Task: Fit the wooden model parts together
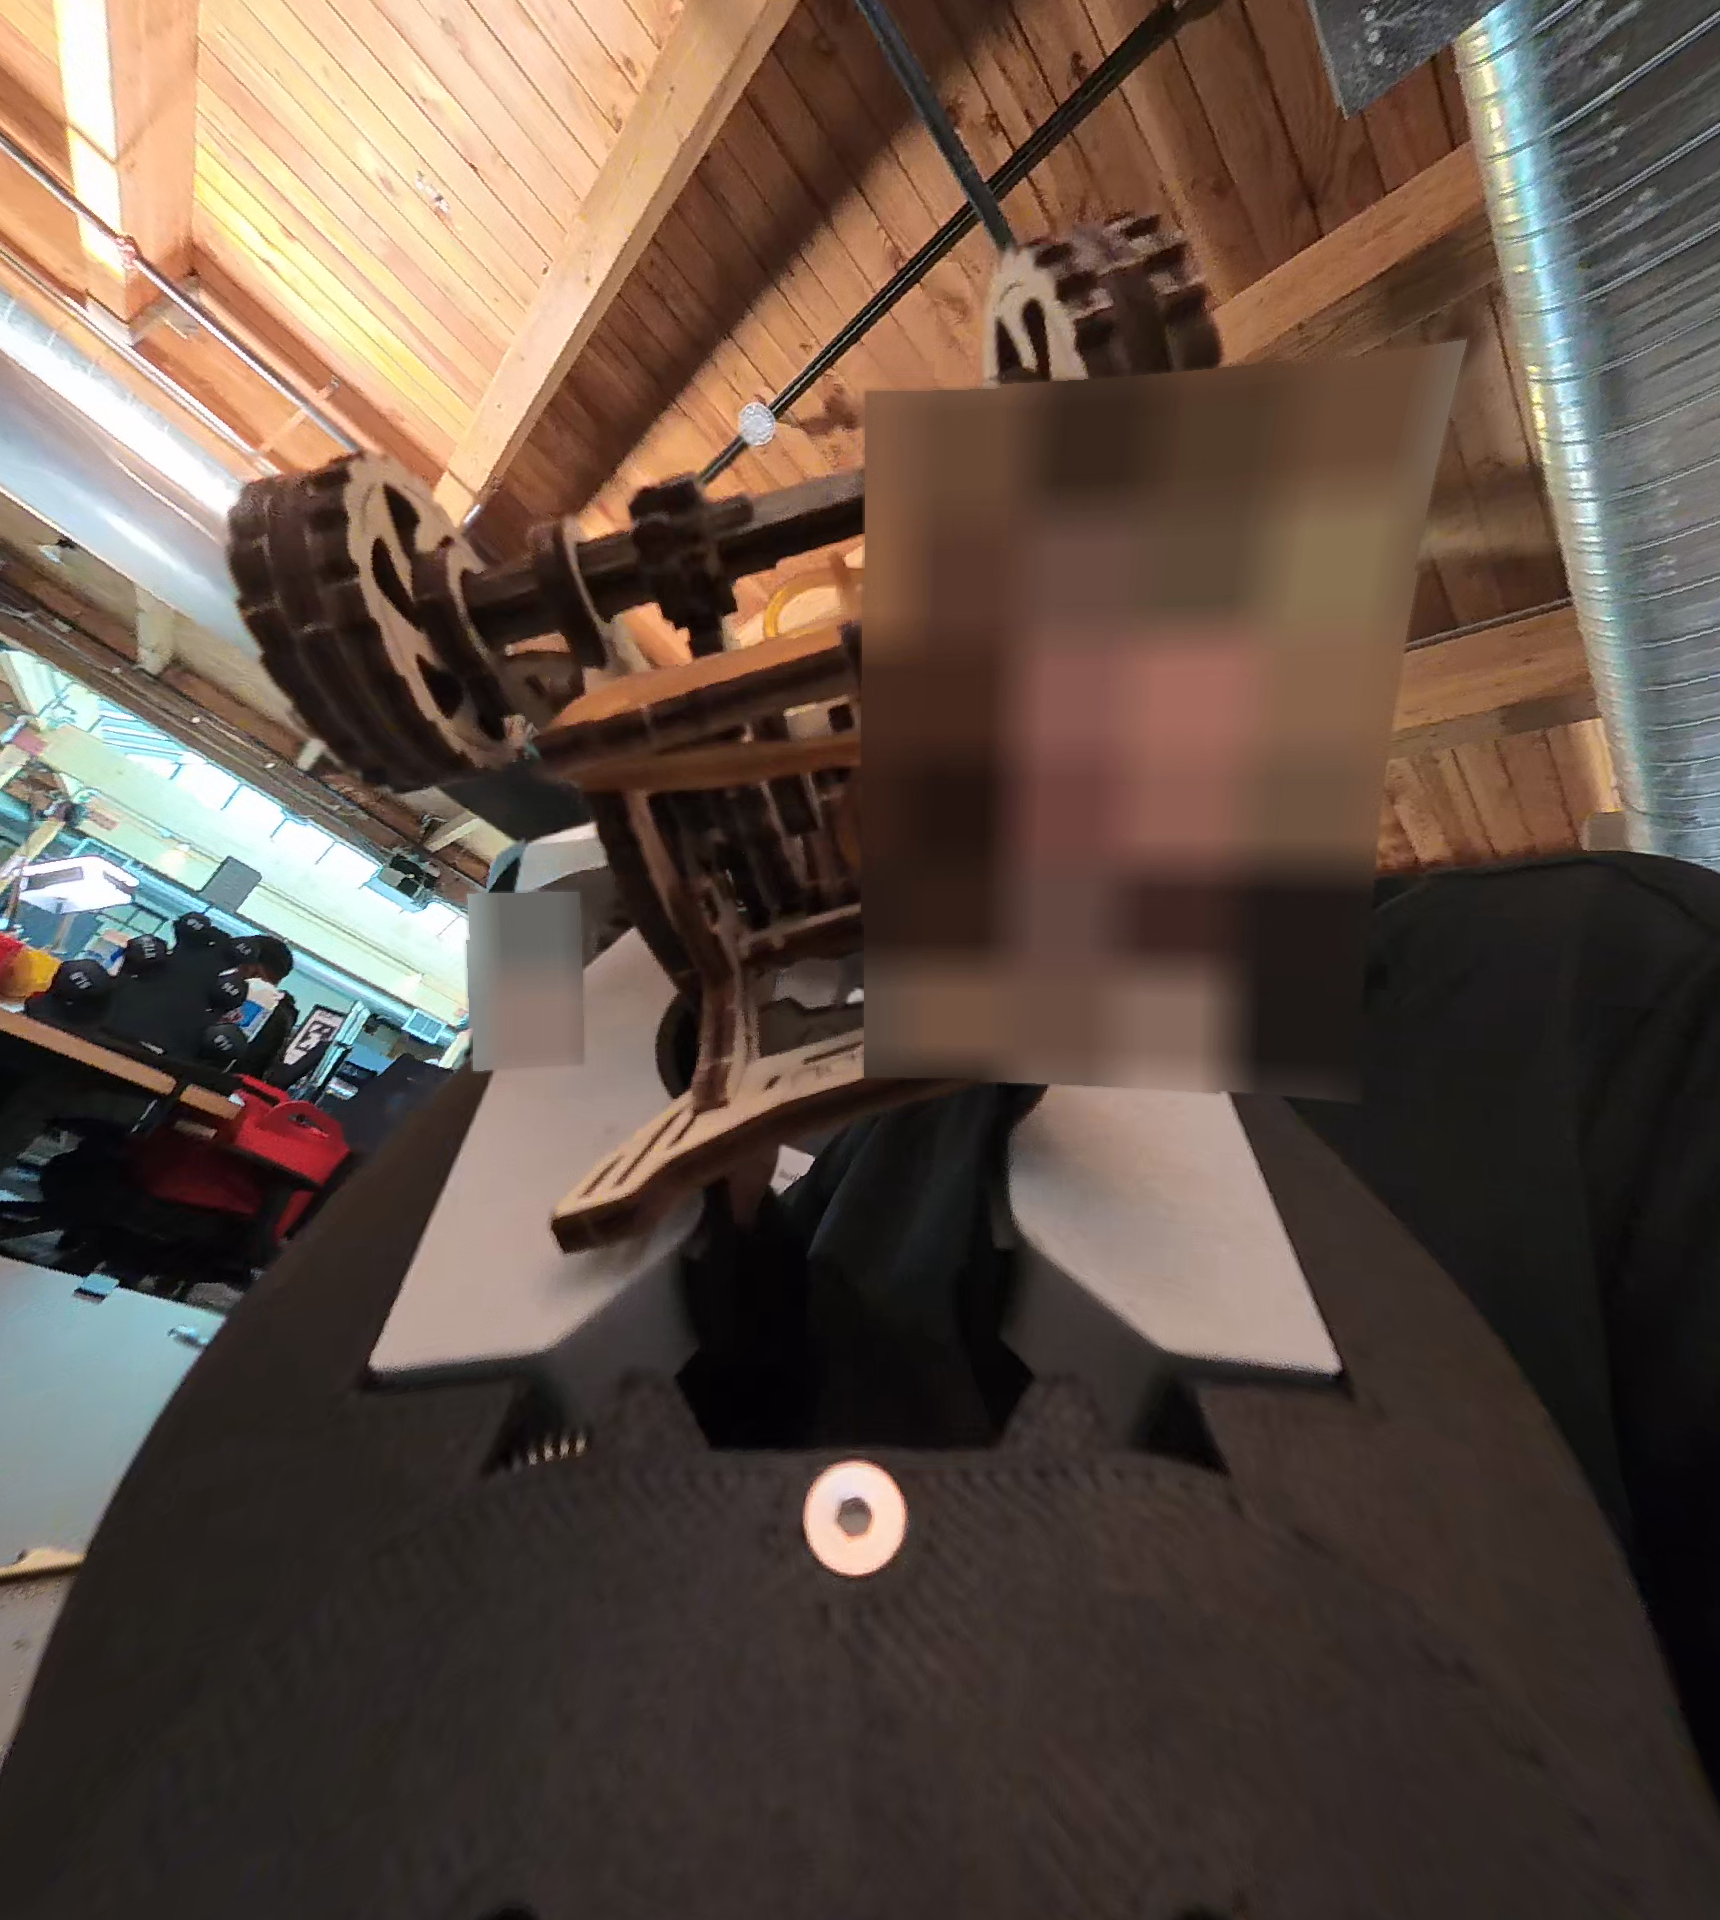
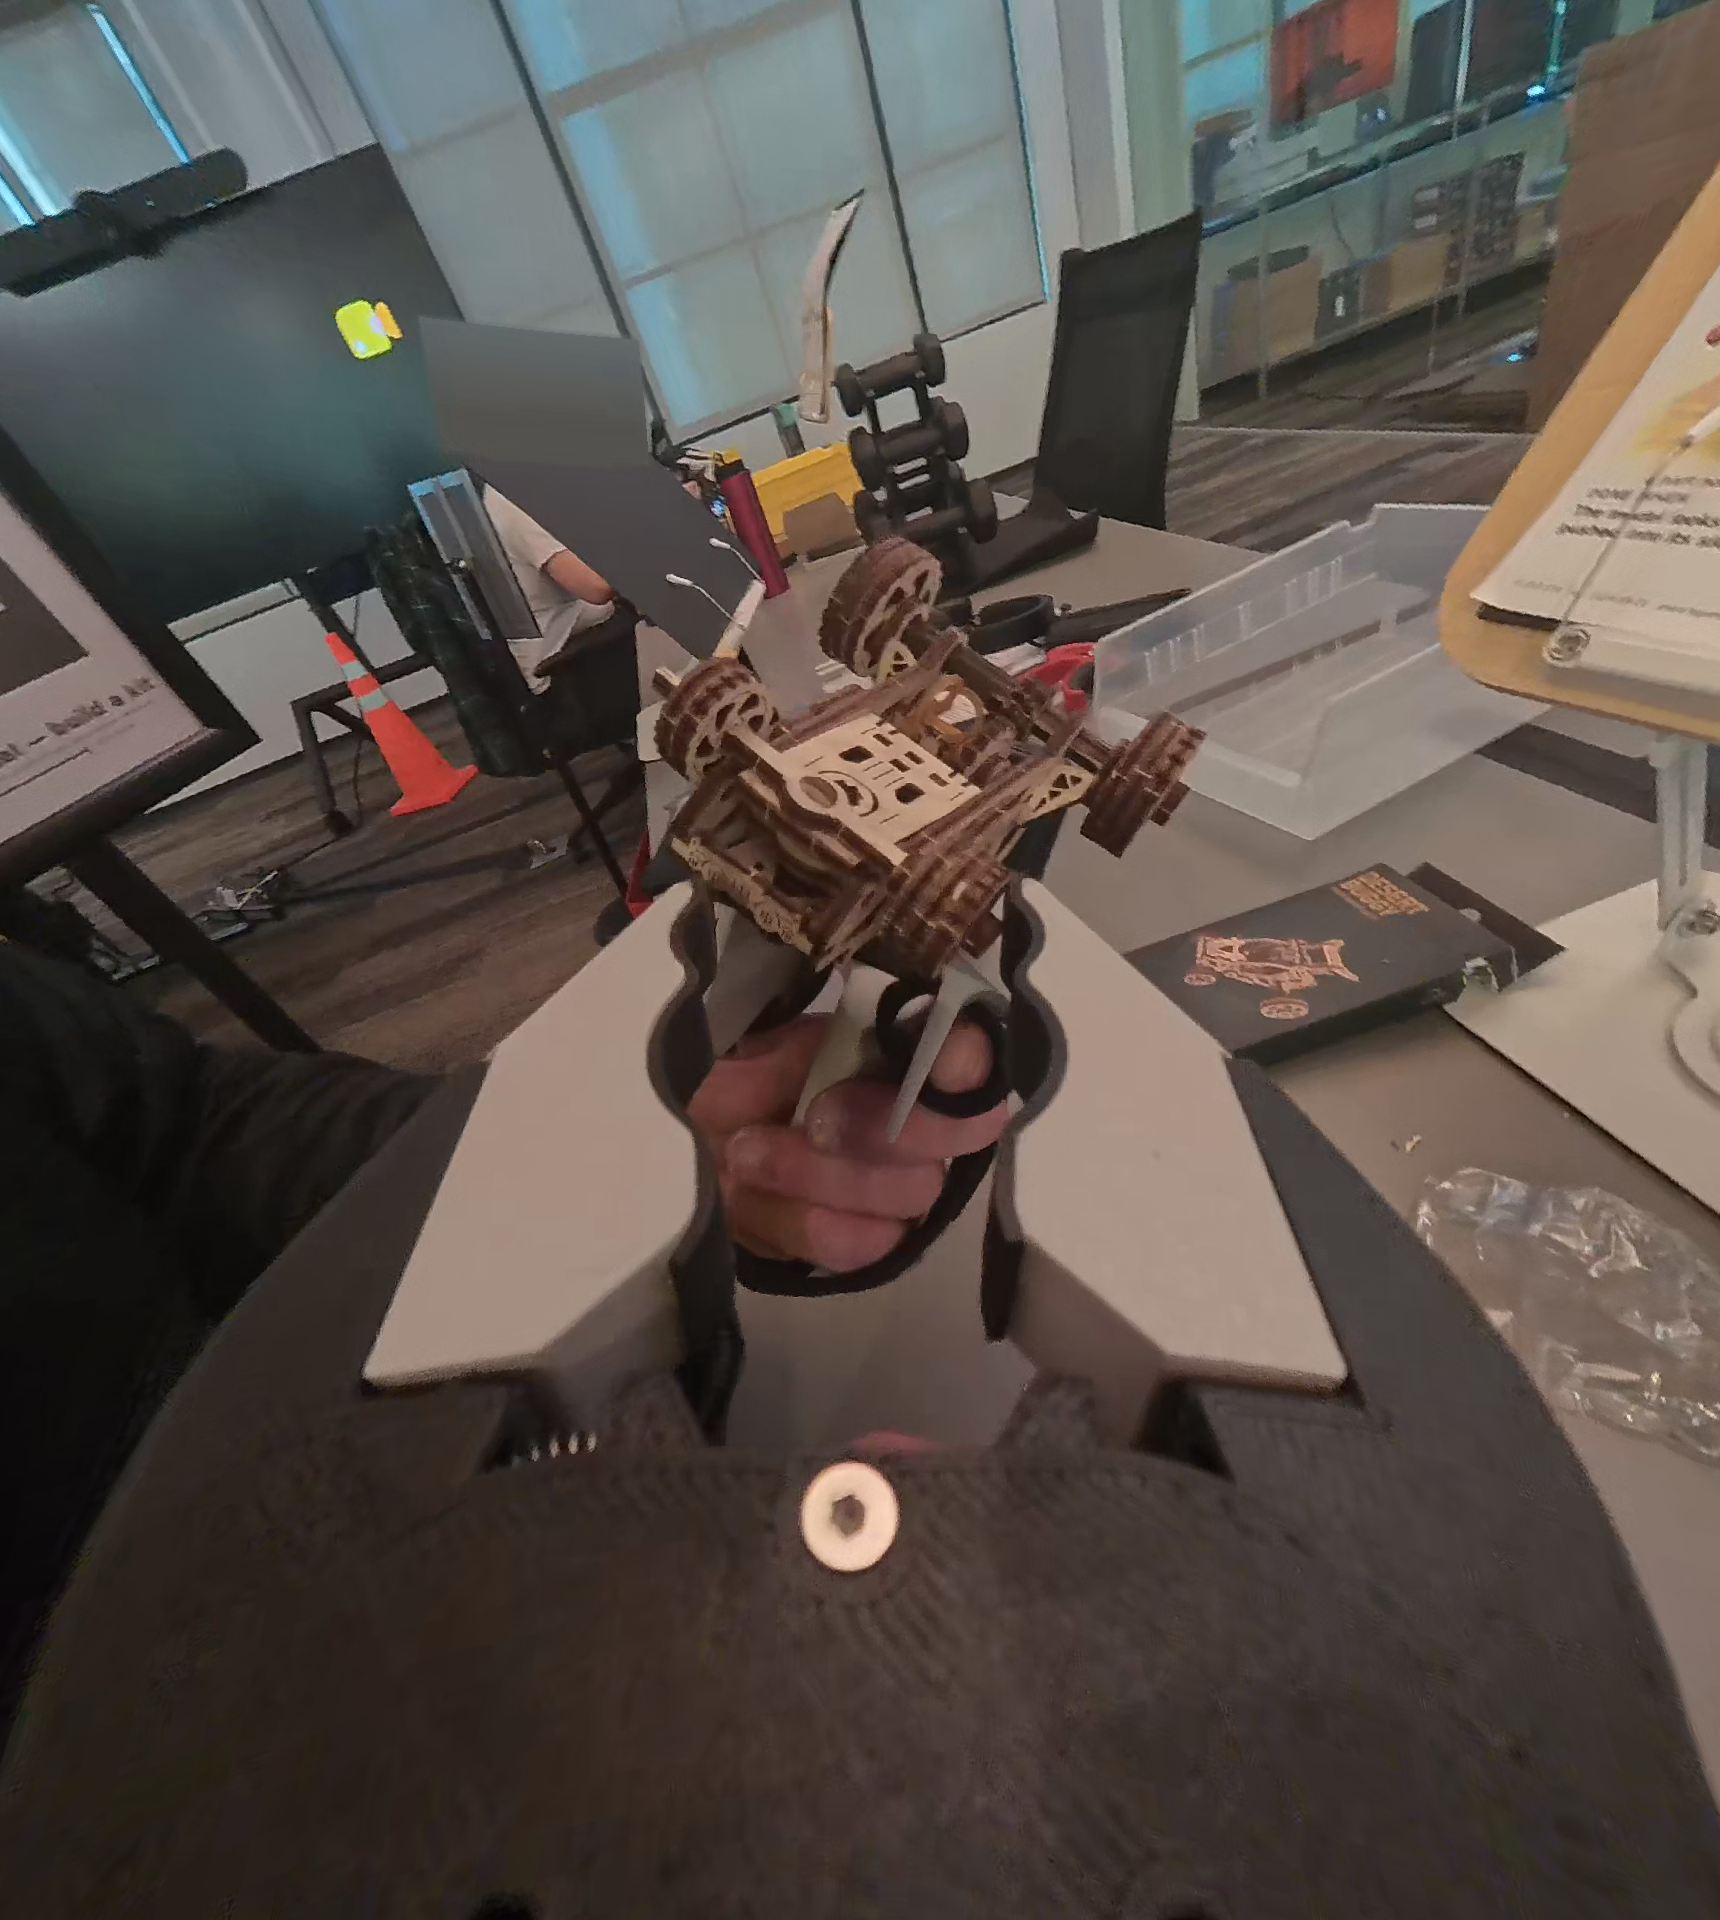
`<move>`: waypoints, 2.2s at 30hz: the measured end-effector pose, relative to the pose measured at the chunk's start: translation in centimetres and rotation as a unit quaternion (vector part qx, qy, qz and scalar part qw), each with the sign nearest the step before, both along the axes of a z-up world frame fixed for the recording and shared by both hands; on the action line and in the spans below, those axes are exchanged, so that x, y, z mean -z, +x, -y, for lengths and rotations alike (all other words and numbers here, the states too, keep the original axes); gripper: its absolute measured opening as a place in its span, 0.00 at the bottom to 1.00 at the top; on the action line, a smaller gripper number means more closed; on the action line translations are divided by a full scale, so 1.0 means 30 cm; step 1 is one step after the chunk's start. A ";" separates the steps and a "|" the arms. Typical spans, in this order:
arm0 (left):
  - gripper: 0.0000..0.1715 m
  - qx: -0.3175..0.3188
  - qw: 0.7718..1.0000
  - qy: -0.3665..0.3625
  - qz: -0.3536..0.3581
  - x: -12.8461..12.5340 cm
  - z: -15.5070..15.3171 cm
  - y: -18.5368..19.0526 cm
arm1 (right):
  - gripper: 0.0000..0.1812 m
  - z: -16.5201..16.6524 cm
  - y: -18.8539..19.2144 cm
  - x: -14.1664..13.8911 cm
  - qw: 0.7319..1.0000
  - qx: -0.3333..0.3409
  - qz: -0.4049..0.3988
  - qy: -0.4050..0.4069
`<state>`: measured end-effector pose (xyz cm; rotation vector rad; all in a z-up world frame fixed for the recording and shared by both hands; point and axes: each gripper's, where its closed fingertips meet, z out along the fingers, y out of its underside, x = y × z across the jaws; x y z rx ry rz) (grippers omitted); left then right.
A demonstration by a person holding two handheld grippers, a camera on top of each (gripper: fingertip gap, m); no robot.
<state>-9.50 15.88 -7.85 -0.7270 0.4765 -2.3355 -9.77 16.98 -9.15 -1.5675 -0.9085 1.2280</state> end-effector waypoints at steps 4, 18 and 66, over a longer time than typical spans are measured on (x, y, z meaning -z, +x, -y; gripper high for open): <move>0.27 0.009 1.000 -0.001 0.007 -0.005 0.010 0.004 | 0.29 0.009 0.002 -0.006 1.000 -0.025 -0.002 0.004; 0.27 0.009 1.000 0.005 0.003 -0.007 0.014 -0.011 | 0.27 0.010 0.018 -0.022 1.000 -0.018 -0.010 0.011; 0.27 -0.080 0.994 0.027 -0.065 0.006 -0.021 0.010 | 0.36 -0.011 0.018 0.007 0.995 -0.041 -0.041 -0.077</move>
